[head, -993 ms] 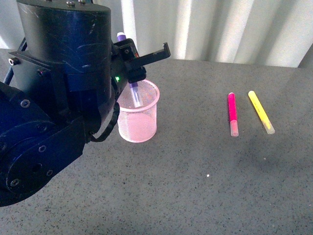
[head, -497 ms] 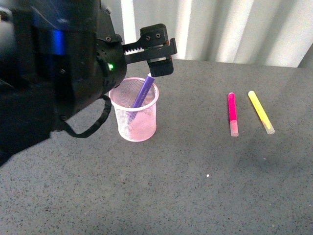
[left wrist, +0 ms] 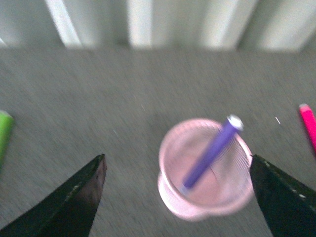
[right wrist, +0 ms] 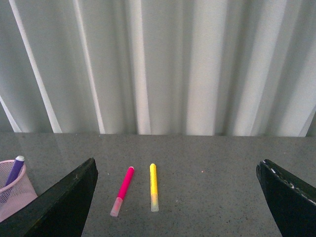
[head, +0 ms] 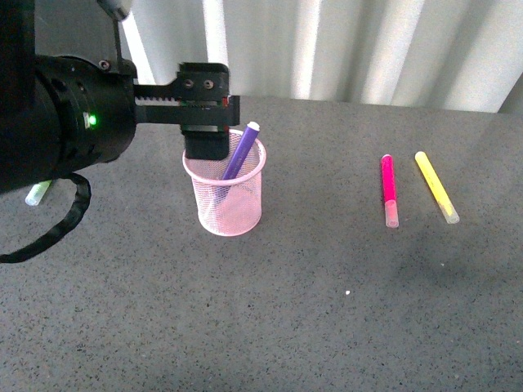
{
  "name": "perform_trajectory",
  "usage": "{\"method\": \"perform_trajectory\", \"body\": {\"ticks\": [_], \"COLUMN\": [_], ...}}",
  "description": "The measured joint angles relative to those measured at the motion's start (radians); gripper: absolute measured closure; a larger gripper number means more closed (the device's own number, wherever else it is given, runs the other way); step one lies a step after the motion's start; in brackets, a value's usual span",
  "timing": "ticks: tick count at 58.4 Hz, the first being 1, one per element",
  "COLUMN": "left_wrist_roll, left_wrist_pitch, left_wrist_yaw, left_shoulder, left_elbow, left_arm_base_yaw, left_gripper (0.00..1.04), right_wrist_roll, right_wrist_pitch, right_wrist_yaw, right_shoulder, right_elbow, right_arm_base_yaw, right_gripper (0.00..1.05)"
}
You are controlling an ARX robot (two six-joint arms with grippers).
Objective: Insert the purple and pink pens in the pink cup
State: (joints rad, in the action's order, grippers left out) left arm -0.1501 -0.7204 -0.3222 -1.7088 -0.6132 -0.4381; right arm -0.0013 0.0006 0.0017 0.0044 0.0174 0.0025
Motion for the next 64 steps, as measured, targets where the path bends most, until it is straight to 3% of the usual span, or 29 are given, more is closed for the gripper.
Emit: {"method": "perform_trajectory", "body": {"ticks": [3,8,18,26,55,58,64], "left_wrist_roll": [0.050,0.098,0.127,0.135,0.142,0.143,0.143], "left_wrist_pitch": [-0.224,-0.460,-0.450,-0.399,-0.100,-0.056,0.025], "left_wrist_yaw": [-0.043,-0.037,0.035,0.100,0.238,0.308,0.316], "left_shoulder": [-0.008,0.029,0.252,0.389,0.841,0.893,0.988], "left_elbow": [0.089,0.205,0.327,0.428,0.580,0.588,0.591], "left_arm_base_yaw": [0.012,0.060,0.146,0.210,0.351,0.400,0.433], "left_gripper": [0.27,0.41,0.70,1.00,1.01,1.01,1.01], "right_wrist_roll": [0.000,0.000,0.000,0.000,0.000,0.000,0.000], "right_wrist_pitch": [0.000,0.000,0.000,0.000,0.000,0.000,0.000], "right_wrist_yaw": [-0.001,0.002,0.000,0.001,0.000,0.000,0.000], "right_shoulder": [0.000,0.000,0.000,0.000,0.000,0.000,0.000], "right_elbow": [0.000,0.000,0.000,0.000,0.000,0.000,0.000], "right_arm_base_yaw": [0.000,0.000,0.000,0.000,0.000,0.000,0.000], "right_gripper": [0.07,0.07,0.07,0.07,0.07,0.07,0.07]}}
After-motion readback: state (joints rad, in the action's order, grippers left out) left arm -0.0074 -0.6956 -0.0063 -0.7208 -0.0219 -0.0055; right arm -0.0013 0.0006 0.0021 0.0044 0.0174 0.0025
